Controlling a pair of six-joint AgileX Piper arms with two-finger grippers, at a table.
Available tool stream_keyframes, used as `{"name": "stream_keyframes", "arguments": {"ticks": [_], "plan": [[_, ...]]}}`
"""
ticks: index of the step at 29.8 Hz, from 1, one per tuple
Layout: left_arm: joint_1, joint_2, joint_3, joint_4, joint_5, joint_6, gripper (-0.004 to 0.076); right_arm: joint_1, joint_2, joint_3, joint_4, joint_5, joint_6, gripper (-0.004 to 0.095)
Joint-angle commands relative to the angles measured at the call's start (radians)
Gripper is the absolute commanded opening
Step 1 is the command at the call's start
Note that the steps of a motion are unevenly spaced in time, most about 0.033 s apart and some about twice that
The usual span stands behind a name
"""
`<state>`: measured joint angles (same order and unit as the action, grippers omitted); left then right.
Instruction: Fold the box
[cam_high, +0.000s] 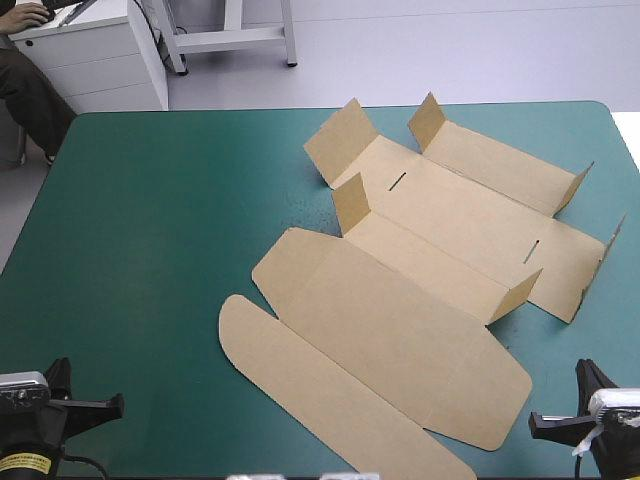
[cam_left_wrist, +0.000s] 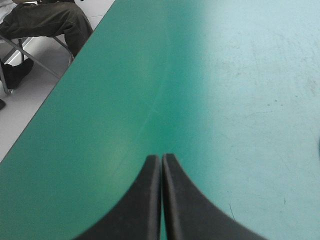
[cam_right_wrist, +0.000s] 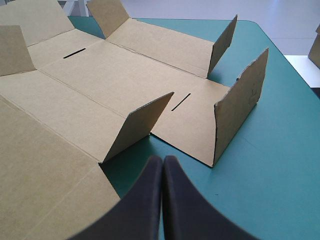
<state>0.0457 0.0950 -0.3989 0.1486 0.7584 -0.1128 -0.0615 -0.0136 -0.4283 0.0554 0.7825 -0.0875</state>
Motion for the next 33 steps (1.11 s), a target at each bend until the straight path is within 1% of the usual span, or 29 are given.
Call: {"name": "stream_keyframes", "arguments": {"ticks": [1, 10, 13, 16, 18, 22, 24, 26, 31, 33], "plan": [[-0.004, 0.014, -0.034, -0.002, -0.071, -0.006, -0.001, 0.001, -0.023, -0.022, -0.005, -0.077, -0.003, -0.002], [-0.004, 0.014, -0.034, -0.002, -0.071, -0.006, -0.001, 0.001, -0.023, -0.022, -0.005, -0.077, -0.003, -0.0019], [-0.004, 0.014, -0.034, -0.002, -0.071, -0.006, -0.001, 0.001, -0.023, -0.022, -0.005, -0.077, -0.003, 0.0007], [-0.004, 0.014, -0.034, -0.002, -0.071, -0.006, -0.001, 0.001, -0.023, -0.022, -0.001, -0.075, -0.011, 0.0105], [-0.004, 0.014, -0.034, -0.002, -0.071, -0.006, -0.001, 0.001, -0.023, -0.022, 0.007, -0.075, -0.018, 0.0236], [-0.004, 0.014, -0.034, -0.002, -0.071, -0.006, -0.001, 0.001, -0.023, -0.022, 0.007, -0.075, -0.018, 0.0552], [-0.004, 0.014, -0.034, -0.002, -0.071, -0.006, -0.001, 0.001, -0.023, -0.022, 0.005, -0.075, -0.018, 0.0676], [-0.004, 0.014, -0.034, -0.002, -0.071, -0.006, -0.001, 0.001, -0.023, -0.022, 0.005, -0.075, -0.018, 0.0708], [-0.004, 0.014, -0.034, -0.002, -0.071, -0.006, -0.001, 0.001, -0.023, -0.022, 0.005, -0.075, -0.018, 0.0702], [-0.004, 0.014, -0.034, -0.002, -0.071, -0.006, -0.001, 0.001, -0.023, -0.022, 0.005, -0.075, 0.014, 0.0701]]}}
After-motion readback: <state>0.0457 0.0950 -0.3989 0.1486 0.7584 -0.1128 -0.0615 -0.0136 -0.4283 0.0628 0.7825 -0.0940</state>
